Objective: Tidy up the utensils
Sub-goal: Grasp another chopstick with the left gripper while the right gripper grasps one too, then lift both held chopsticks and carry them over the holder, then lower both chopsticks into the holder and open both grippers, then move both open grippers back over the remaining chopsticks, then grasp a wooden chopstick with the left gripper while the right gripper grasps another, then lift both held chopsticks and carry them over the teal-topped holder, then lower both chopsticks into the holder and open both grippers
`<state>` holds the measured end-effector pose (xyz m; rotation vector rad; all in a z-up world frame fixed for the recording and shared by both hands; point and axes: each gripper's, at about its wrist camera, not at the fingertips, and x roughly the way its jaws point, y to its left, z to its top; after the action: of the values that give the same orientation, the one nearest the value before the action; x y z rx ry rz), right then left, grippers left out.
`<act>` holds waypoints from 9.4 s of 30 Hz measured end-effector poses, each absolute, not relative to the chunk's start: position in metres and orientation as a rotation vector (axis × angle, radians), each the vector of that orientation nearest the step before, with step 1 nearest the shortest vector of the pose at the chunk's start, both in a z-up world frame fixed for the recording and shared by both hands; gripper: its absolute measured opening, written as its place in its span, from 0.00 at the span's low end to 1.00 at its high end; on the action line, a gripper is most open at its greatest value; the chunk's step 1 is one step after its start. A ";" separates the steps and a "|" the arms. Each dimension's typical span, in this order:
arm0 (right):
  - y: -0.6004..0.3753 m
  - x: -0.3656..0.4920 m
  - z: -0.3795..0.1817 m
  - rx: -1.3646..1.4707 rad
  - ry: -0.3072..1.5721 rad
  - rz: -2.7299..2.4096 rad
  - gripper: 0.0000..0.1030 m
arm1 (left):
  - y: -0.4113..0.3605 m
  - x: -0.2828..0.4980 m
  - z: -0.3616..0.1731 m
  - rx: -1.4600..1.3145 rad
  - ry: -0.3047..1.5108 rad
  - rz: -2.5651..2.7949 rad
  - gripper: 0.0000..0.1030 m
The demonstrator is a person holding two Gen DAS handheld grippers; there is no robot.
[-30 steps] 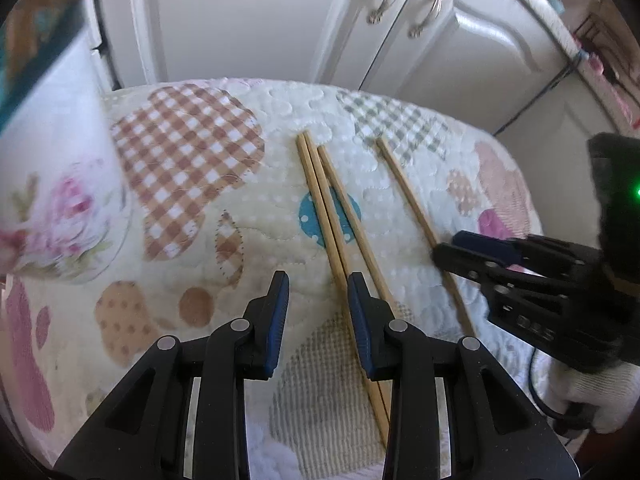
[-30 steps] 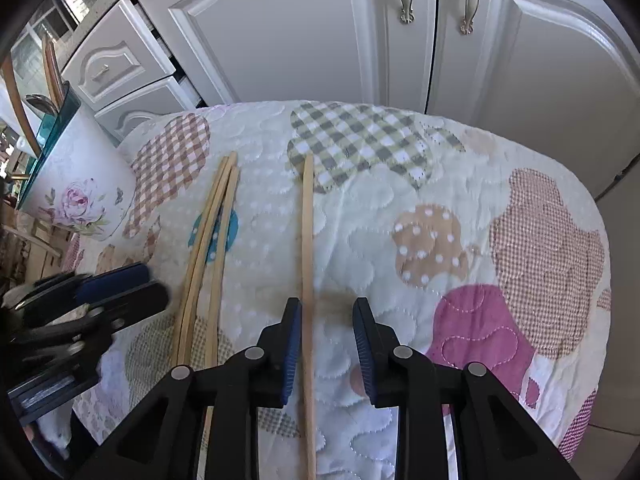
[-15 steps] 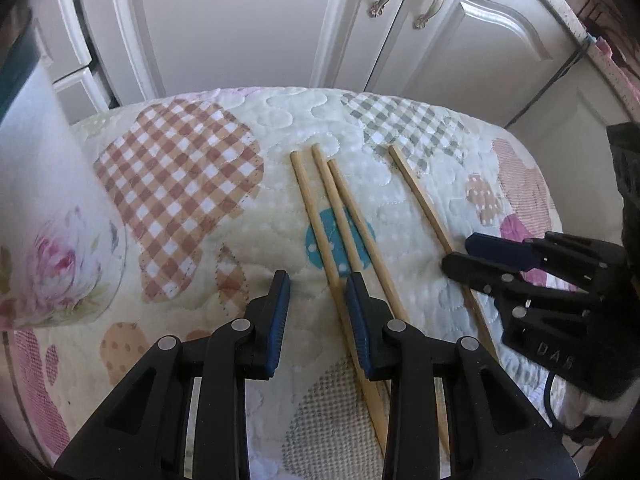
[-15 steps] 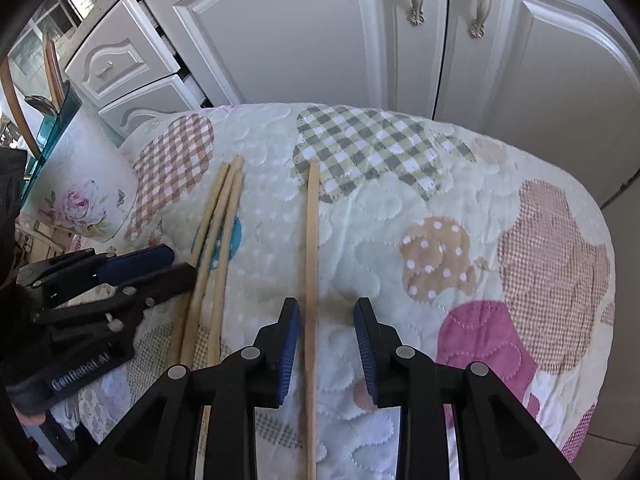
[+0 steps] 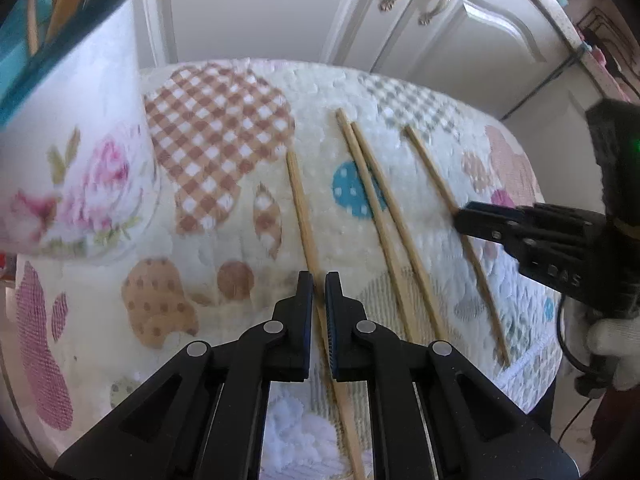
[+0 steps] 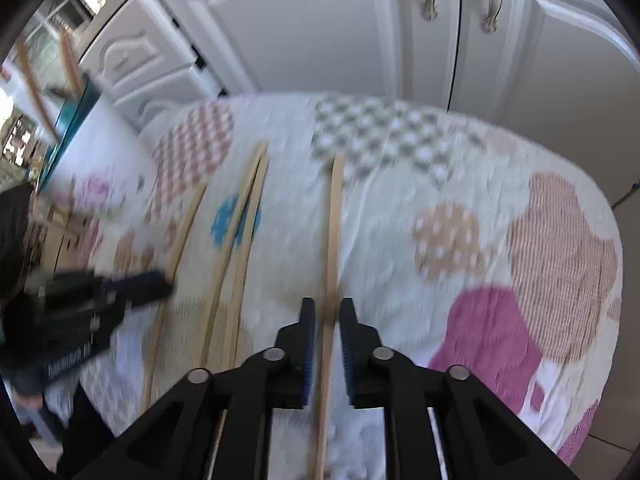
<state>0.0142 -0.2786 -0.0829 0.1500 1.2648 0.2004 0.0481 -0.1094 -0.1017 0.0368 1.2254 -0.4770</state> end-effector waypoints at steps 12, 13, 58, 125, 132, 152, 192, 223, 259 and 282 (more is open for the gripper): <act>-0.271 0.080 -0.091 0.100 1.245 0.204 0.11 | -0.141 0.083 -0.108 0.135 1.177 -0.352 0.15; -0.269 0.082 -0.092 0.083 1.243 0.204 0.08 | -0.143 0.084 -0.108 0.141 1.173 -0.353 0.15; -0.145 0.038 0.210 0.180 0.605 0.534 0.05 | 0.041 0.042 0.205 -0.073 0.514 -0.320 0.04; -0.151 0.005 0.139 0.086 0.720 0.374 0.41 | 0.014 0.016 0.120 0.006 0.604 -0.166 0.30; -0.165 -0.009 0.135 0.096 0.728 0.352 0.42 | 0.003 -0.003 0.119 0.004 0.604 -0.196 0.32; -0.224 -0.032 0.035 0.151 0.959 0.254 0.44 | -0.038 -0.034 0.066 -0.026 0.757 -0.346 0.41; -0.301 0.033 -0.078 0.242 1.244 0.187 0.30 | -0.166 0.092 -0.097 0.009 1.163 -0.421 0.40; -0.278 -0.023 0.045 0.175 1.008 0.327 0.05 | -0.086 0.006 0.019 -0.098 0.938 -0.568 0.04; -0.115 0.055 0.190 0.072 0.697 0.540 0.05 | 0.043 0.091 0.149 -0.096 0.523 -0.186 0.04; -0.116 0.065 0.107 0.081 0.874 0.495 0.12 | 0.035 0.111 0.105 -0.061 0.558 -0.142 0.04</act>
<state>0.0653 -0.1157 0.1068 0.0808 0.8740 0.4953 0.1114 0.0350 0.1051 -0.0608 0.5580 -0.1423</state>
